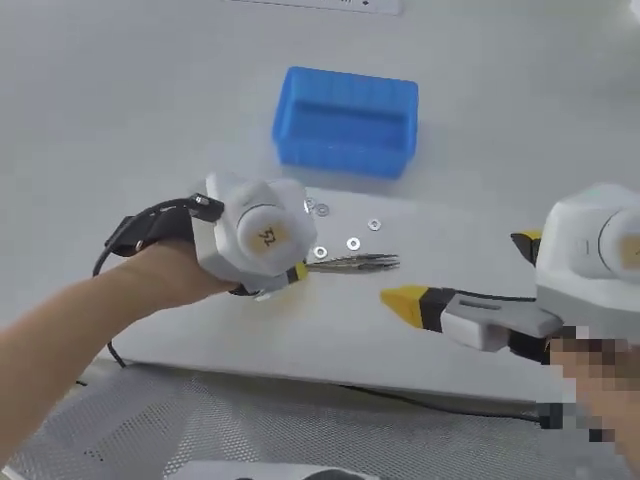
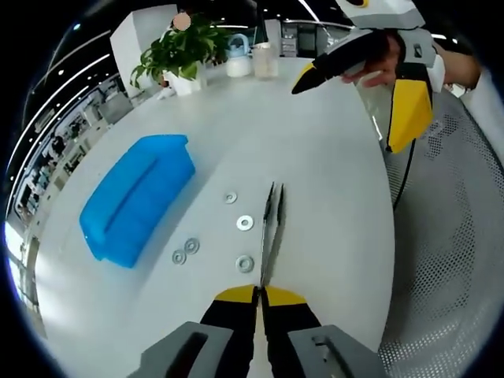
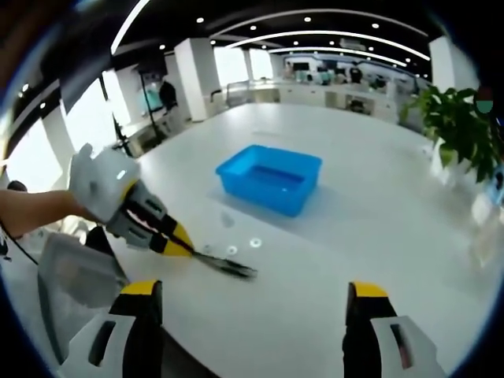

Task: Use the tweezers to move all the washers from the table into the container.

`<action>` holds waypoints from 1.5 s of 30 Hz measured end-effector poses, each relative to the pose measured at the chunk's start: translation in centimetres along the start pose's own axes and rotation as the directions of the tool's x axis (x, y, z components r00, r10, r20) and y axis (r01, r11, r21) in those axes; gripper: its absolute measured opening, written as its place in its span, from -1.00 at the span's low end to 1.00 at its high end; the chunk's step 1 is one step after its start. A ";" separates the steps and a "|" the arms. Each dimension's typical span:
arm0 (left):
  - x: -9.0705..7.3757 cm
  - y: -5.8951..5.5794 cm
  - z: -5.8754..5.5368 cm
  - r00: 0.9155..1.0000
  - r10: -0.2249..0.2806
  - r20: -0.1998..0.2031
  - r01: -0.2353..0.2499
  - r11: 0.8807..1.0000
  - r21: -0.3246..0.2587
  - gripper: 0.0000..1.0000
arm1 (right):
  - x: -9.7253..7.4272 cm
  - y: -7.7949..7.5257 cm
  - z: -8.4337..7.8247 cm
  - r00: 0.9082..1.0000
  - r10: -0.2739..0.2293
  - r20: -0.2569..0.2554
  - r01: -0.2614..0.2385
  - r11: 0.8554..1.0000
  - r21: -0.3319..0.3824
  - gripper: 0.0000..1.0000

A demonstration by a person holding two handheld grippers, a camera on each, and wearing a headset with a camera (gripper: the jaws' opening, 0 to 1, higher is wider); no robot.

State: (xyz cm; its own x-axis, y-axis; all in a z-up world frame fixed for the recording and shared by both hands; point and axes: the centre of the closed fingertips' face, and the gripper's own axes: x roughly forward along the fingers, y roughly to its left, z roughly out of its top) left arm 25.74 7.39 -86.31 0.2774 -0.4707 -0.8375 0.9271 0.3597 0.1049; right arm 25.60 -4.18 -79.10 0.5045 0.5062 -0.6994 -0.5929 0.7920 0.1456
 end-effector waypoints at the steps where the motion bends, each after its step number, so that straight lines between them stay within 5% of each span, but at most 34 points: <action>1: -0.1 -0.2 0.0 1.000 -0.007 0.000 0.007 1.000 -0.002 -1.00 | 0.0 0.1 0.0 1.000 0.001 0.000 -0.001 1.000 -0.002 0.91; 9: -1.4 -1.1 1.2 0.999 -0.028 0.038 0.028 1.000 -0.004 -1.00 | 0.3 1.4 0.4 0.997 0.068 0.021 -0.068 0.997 -0.022 0.95; 15: -3.5 -1.6 3.5 0.995 -0.008 0.102 0.008 1.000 -0.003 -1.00 | 1.0 3.2 -0.3 0.985 0.173 -0.019 -0.174 0.984 -0.039 0.69; 21: -5.4 -1.8 5.3 0.989 0.001 0.150 0.001 1.000 -0.015 -1.00 | 1.8 3.7 -0.6 0.977 0.207 -0.041 -0.210 0.975 -0.074 0.52; 24: -6.3 -1.8 6.1 0.985 0.013 0.172 -0.009 1.000 -0.021 -1.00 | 2.1 4.5 -0.8 0.962 0.263 -0.072 -0.269 0.957 -0.106 0.32; 34: -7.5 -2.0 7.0 0.982 0.015 0.189 -0.014 1.000 -0.008 -1.00 | 4.2 6.1 0.2 0.945 0.314 -0.087 -0.326 0.919 -0.221 -0.18; 42: -8.0 -2.2 7.5 0.982 -0.001 0.187 -0.004 1.000 0.028 -1.00 | 6.0 8.3 1.4 0.899 0.431 -0.073 -0.435 0.868 -0.238 -0.54; 45: -8.1 -2.2 7.5 0.983 -0.003 0.183 -0.005 0.999 0.048 -1.00 | 6.4 8.5 1.2 0.895 0.435 -0.102 -0.445 0.845 -0.296 -0.68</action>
State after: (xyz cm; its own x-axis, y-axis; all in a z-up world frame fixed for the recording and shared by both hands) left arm 23.31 4.31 -75.71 0.3155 -0.6112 -0.7259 0.9367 0.3231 0.1351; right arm 24.54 6.24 -81.52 0.1295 0.7626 -0.6338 -0.9114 0.3433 0.2269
